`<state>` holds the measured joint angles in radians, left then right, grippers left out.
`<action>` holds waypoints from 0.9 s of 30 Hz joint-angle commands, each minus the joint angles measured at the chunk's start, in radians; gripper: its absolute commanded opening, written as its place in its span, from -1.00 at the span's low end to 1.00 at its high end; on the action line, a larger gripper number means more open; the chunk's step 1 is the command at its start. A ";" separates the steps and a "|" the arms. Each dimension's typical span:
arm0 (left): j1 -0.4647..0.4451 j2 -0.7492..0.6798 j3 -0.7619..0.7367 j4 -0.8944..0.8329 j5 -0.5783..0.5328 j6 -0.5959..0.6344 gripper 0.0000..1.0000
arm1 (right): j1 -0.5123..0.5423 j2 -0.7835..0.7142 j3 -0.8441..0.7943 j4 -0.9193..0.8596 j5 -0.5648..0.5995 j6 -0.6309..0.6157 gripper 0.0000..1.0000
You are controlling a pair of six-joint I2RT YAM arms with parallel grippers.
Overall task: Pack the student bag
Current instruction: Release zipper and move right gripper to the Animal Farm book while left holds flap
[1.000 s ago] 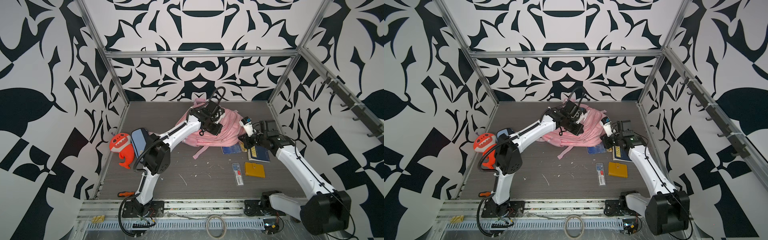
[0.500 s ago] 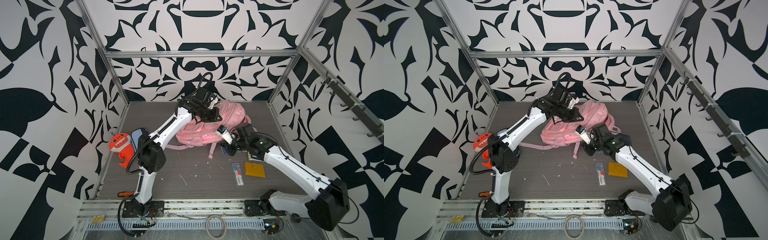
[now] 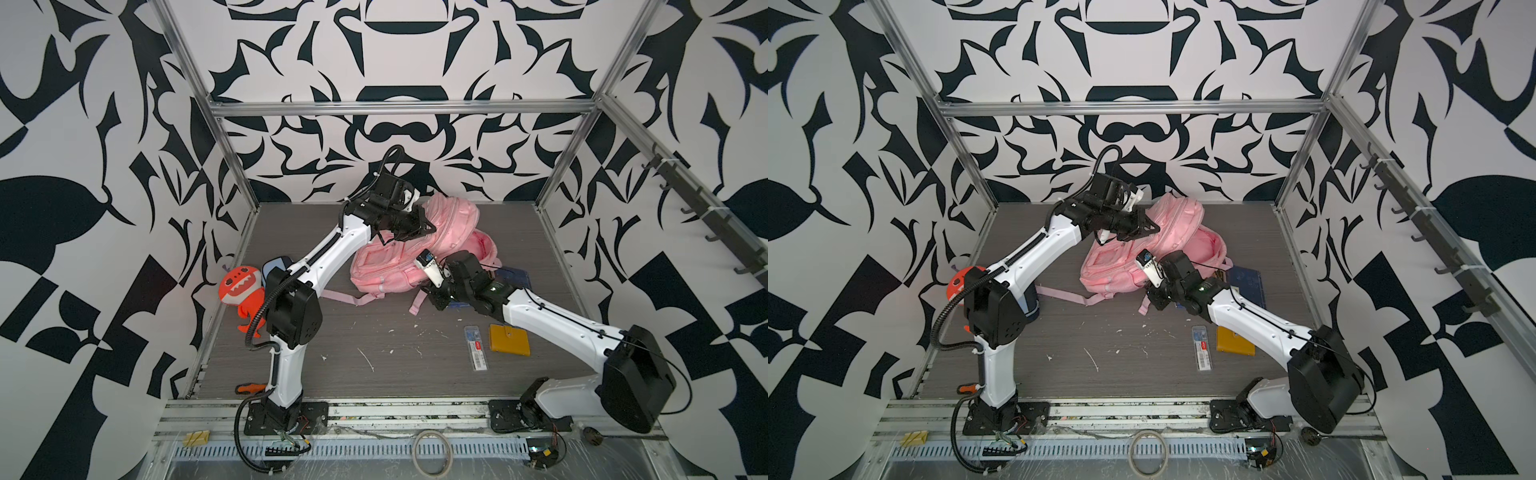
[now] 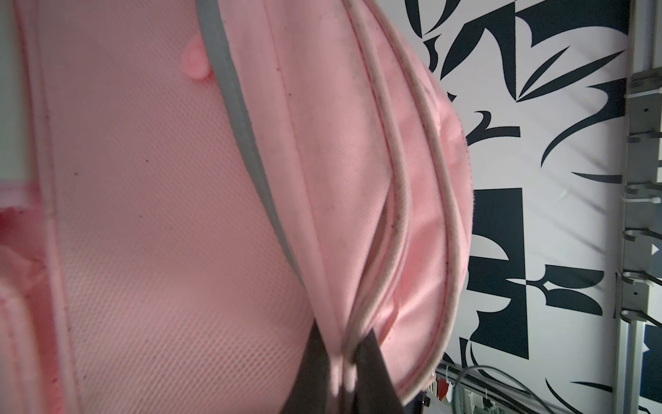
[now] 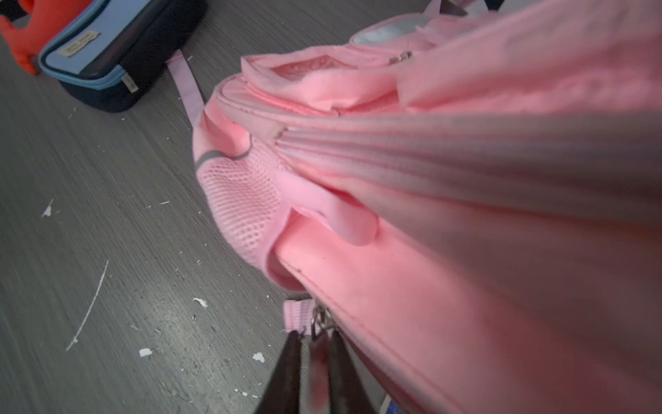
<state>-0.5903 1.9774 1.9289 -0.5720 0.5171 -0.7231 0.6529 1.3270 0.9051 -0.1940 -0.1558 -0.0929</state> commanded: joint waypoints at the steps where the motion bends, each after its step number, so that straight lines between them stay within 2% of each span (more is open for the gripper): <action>1: 0.073 -0.085 -0.076 0.106 -0.011 -0.028 -1.00 | -0.048 -0.109 -0.008 0.039 -0.080 0.065 -0.32; 4: 0.099 -0.088 -0.104 0.120 -0.023 0.001 -1.00 | -0.133 -0.197 -0.050 0.032 -0.125 0.141 0.03; 6: 0.099 -0.081 -0.118 0.126 -0.046 0.038 -1.00 | -0.196 -0.244 -0.066 0.006 -0.110 0.207 0.18; 10: 0.113 -0.037 -0.185 0.265 -0.058 -0.001 -1.00 | -0.379 -0.258 -0.043 -0.158 -0.071 0.407 0.34; 13: 0.113 0.036 -0.137 0.284 -0.069 -0.013 -1.00 | -0.481 -0.227 -0.043 -0.254 -0.075 0.573 0.42; 18: 0.102 0.093 -0.107 0.282 -0.074 0.020 -1.00 | -0.506 -0.201 -0.119 -0.229 -0.108 0.815 0.50; 19: 0.096 0.089 -0.113 0.269 -0.087 0.043 -0.93 | -0.507 -0.195 -0.138 -0.223 -0.108 0.856 0.50; 22: 0.078 0.063 -0.133 0.212 -0.144 0.120 -0.12 | -0.507 -0.196 -0.197 -0.195 -0.085 0.932 0.51; 25: 0.029 0.027 -0.087 0.102 -0.206 0.270 0.98 | -0.506 -0.168 -0.207 -0.223 -0.057 0.929 0.50; 27: -0.014 0.036 -0.015 -0.025 -0.240 0.375 0.99 | -0.507 -0.149 -0.215 -0.226 -0.043 0.930 0.51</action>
<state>-0.5488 2.0655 1.8313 -0.4541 0.3408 -0.5282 0.1444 1.1683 0.6907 -0.4179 -0.2310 0.7807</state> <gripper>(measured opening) 0.970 0.753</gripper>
